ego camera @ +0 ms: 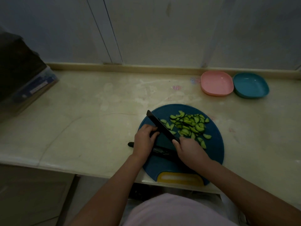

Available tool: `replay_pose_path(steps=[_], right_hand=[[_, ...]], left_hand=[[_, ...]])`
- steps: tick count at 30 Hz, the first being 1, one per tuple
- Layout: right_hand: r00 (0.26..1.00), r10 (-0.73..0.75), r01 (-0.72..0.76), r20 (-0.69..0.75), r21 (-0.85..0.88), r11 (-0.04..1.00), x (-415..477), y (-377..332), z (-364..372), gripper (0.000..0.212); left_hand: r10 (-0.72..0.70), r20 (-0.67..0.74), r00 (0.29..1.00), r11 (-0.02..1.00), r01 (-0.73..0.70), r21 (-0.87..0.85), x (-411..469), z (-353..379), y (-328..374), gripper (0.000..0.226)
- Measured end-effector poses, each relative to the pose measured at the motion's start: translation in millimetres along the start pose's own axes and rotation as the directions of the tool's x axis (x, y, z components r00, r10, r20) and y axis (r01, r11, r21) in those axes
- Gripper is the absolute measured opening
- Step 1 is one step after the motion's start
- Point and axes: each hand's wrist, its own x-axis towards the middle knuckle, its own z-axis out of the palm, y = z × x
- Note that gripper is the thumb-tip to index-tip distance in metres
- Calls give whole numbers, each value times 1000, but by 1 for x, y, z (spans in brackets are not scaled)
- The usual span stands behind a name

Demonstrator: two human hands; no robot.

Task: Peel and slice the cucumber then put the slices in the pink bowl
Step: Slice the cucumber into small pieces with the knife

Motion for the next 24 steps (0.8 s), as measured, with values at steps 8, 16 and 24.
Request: replay_pose_path(steps=[8,16,24], right_hand=[[998,-61,55,-27,-170,984,10,-8,4,38],[1000,23,-23,4,2,1000,9,1,1,31],[1000,-11,11,0,3,1000,1,2,1,34]], left_hand=[[-8,4,1000,1000,8,23,0,1,0,12],[29,18,999,1000,-29,9,0,-3,-1,14],[-8,-8,1000,1000,8,-7,0,-2,0,12]])
